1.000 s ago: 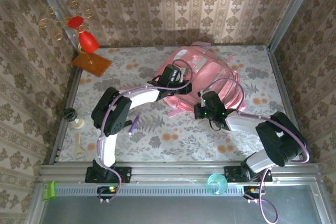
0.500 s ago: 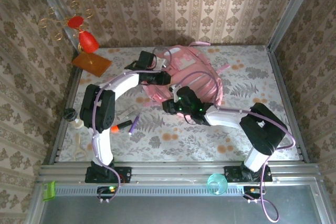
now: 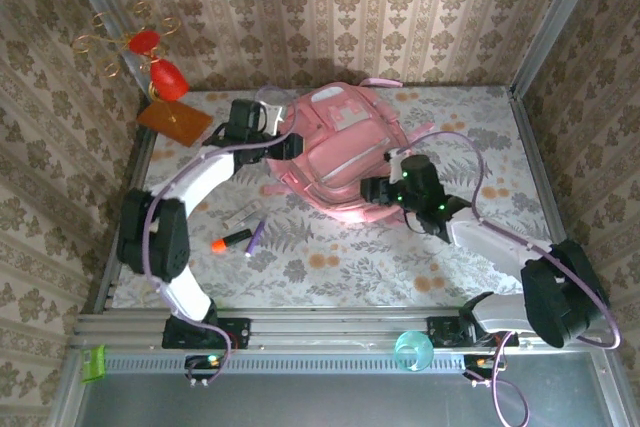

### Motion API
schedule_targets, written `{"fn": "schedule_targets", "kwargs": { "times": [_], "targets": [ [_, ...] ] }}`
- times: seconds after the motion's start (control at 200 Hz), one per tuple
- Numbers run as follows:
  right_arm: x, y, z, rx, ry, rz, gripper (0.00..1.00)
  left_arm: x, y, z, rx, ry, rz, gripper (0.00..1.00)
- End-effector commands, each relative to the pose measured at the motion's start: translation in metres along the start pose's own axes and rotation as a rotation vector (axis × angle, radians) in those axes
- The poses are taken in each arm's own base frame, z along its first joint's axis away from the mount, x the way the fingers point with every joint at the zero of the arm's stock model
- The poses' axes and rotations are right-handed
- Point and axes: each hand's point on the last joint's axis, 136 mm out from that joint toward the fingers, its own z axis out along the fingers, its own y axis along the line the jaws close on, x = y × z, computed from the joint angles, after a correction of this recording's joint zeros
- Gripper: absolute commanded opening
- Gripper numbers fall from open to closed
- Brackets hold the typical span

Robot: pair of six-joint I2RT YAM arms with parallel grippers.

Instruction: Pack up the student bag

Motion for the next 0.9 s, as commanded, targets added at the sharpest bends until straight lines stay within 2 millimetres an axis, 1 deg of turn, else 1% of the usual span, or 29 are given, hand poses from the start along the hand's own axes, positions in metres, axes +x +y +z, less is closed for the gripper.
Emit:
{"fn": "schedule_targets", "kwargs": {
  "times": [0.0, 0.055, 0.1, 0.11, 0.17, 0.255, 0.315, 0.35, 0.385, 0.43, 0.48, 0.53, 0.585, 0.64, 0.69, 0.765, 0.81, 0.815, 0.82, 0.84, 0.895],
  "targets": [
    [-0.011, -0.053, -0.008, 0.164, -0.021, 0.067, 0.61, 0.006, 0.007, -0.018, -0.139, -0.076, -0.015, 0.66],
    [-0.019, -0.081, -0.006, 0.215, -0.039, 0.137, 0.66, 0.023, 0.016, -0.019, -0.169, -0.064, -0.095, 0.67],
    [-0.024, -0.096, -0.003, 0.238, -0.033, 0.175, 0.69, 0.035, 0.023, -0.015, -0.163, -0.056, -0.17, 0.67],
    [-0.021, -0.101, 0.002, 0.246, -0.015, 0.185, 0.69, 0.037, 0.024, -0.013, -0.159, -0.055, -0.186, 0.67],
    [-0.026, -0.112, 0.014, 0.238, 0.012, 0.225, 0.72, 0.045, 0.029, -0.004, -0.126, -0.052, -0.271, 0.67],
    [-0.029, -0.126, 0.028, 0.232, 0.029, 0.289, 0.75, 0.048, 0.029, 0.011, -0.067, -0.046, -0.36, 0.67],
    [-0.025, -0.136, 0.035, 0.247, 0.052, 0.31, 0.77, 0.048, 0.028, 0.022, -0.048, -0.032, -0.392, 0.67],
    [-0.023, -0.139, 0.039, 0.241, 0.061, 0.316, 0.76, 0.05, 0.029, 0.028, -0.042, -0.021, -0.402, 0.67],
    [-0.02, -0.136, 0.044, 0.207, 0.076, 0.33, 0.73, 0.051, 0.031, 0.033, -0.046, -0.011, -0.416, 0.68],
    [-0.018, -0.127, 0.049, 0.135, 0.092, 0.352, 0.64, 0.054, 0.033, 0.039, -0.045, 0.0, -0.429, 0.67],
    [-0.013, -0.117, 0.051, 0.069, 0.096, 0.377, 0.49, 0.055, 0.034, 0.045, -0.037, 0.005, -0.437, 0.67],
    [-0.009, -0.109, 0.048, 0.026, 0.093, 0.404, 0.29, 0.056, 0.034, 0.05, -0.031, 0.013, -0.439, 0.68],
    [-0.003, -0.103, 0.04, 0.004, 0.079, 0.426, 0.15, 0.053, 0.032, 0.054, -0.015, 0.023, -0.433, 0.68],
    [0.002, -0.096, 0.03, -0.013, 0.064, 0.44, 0.09, 0.052, 0.031, 0.059, -0.006, 0.039, -0.426, 0.67],
    [0.008, -0.089, 0.022, -0.017, 0.059, 0.441, 0.07, 0.049, 0.03, 0.064, 0.007, 0.047, -0.416, 0.67],
    [0.018, -0.072, 0.011, -0.029, 0.058, 0.427, 0.05, 0.042, 0.028, 0.07, 0.02, 0.059, -0.398, 0.68],
    [0.028, -0.064, 0.008, -0.03, 0.069, 0.423, 0.05, 0.038, 0.027, 0.074, 0.028, 0.069, -0.389, 0.67],
    [0.025, -0.062, 0.005, -0.034, 0.06, 0.418, 0.05, 0.038, 0.028, 0.075, 0.028, 0.072, -0.388, 0.67],
    [0.023, -0.061, 0.003, -0.036, 0.053, 0.415, 0.06, 0.038, 0.027, 0.076, 0.028, 0.072, -0.386, 0.68],
    [0.026, -0.055, 0.0, -0.035, 0.053, 0.408, 0.08, 0.035, 0.028, 0.077, 0.027, 0.072, -0.384, 0.67],
    [0.034, -0.046, -0.004, -0.035, 0.061, 0.387, 0.13, 0.029, 0.03, 0.081, 0.027, 0.071, -0.375, 0.68]
  ]
}}
